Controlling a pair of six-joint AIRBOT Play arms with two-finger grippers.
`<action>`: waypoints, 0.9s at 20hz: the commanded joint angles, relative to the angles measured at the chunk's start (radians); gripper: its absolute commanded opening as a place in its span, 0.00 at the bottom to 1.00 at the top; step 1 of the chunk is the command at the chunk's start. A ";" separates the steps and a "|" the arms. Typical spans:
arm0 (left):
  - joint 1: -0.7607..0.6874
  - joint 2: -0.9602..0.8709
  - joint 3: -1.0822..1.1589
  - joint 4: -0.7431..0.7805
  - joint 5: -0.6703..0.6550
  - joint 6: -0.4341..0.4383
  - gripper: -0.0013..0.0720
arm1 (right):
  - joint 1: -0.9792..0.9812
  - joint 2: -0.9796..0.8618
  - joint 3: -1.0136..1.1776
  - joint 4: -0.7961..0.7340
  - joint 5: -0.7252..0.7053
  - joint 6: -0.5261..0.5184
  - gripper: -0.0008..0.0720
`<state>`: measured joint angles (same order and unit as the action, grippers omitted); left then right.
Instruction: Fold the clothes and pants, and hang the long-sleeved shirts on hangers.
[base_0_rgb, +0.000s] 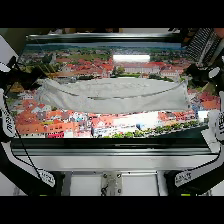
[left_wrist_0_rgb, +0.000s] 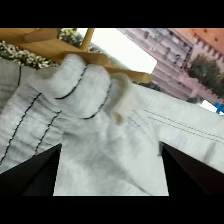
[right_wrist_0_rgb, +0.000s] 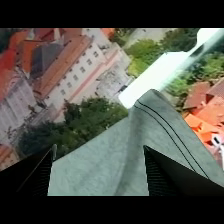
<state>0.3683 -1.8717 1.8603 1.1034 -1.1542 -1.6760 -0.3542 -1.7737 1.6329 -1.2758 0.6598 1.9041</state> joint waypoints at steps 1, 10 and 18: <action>0.023 0.098 0.000 0.043 0.008 0.016 0.92 | -0.019 0.076 0.003 0.039 0.037 -0.105 0.84; 0.204 0.431 -0.640 0.128 0.043 0.003 0.92 | -0.227 0.368 -0.525 0.051 0.306 -0.204 0.86; 0.175 0.347 -0.852 -0.330 0.286 0.180 0.92 | -0.240 0.361 -0.787 0.357 0.146 -0.279 0.86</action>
<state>0.5705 -1.4872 1.0412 0.9318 -0.9421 -1.5761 -0.6060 -1.4105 0.9112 -1.0409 0.8703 1.6688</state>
